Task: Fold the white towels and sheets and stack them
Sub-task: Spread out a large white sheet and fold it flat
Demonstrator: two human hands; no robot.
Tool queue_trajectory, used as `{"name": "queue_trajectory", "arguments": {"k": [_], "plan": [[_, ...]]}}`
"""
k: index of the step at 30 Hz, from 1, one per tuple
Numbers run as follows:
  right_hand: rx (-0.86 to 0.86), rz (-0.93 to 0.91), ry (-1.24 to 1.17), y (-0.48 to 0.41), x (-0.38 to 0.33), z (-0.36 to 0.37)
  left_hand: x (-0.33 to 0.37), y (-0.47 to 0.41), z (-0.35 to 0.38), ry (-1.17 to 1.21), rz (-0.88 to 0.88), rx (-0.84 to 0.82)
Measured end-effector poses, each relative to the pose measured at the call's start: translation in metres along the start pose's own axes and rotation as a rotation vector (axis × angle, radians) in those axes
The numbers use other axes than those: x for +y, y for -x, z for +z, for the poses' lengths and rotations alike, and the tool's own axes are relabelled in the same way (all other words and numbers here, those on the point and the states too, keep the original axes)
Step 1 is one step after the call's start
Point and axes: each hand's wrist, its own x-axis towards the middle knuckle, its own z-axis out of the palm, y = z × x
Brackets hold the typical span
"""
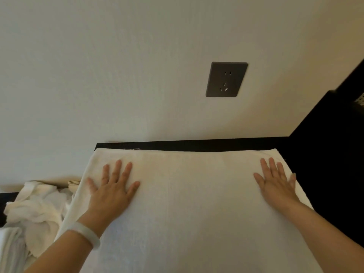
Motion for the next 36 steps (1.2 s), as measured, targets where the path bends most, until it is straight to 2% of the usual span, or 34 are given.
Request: {"name": "queue_trajectory", "arguments": {"k": [4,10,13,17,20,26,34,36], "plan": [[-0.064,-0.012,-0.024,-0.031,0.003,-0.011,0.001,-0.024,-0.006,0.011,-0.007,-0.045],[-0.073,0.015,-0.037,-0.057,-0.003,-0.024,0.007,-0.037,-0.010,0.014,-0.013,-0.090],[-0.056,0.046,-0.039,-0.037,-0.016,-0.030,0.013,-0.026,-0.012,0.029,-0.007,-0.042],[0.010,-0.135,-0.045,0.035,-0.013,-0.003,0.021,0.017,-0.005,0.027,0.152,0.076],[-0.031,-0.124,0.015,0.071,0.007,0.029,0.022,0.045,0.002,-0.025,0.232,0.032],[-0.039,-0.145,0.000,0.035,0.012,0.025,0.039,0.040,0.008,-0.040,0.191,0.012],[-0.191,-0.058,0.054,-0.014,-0.003,-0.016,0.070,0.007,-0.008,-0.030,0.139,0.007],[-0.126,-0.070,0.037,0.000,-0.021,-0.019,0.079,0.015,-0.007,-0.017,0.150,0.024]]}}
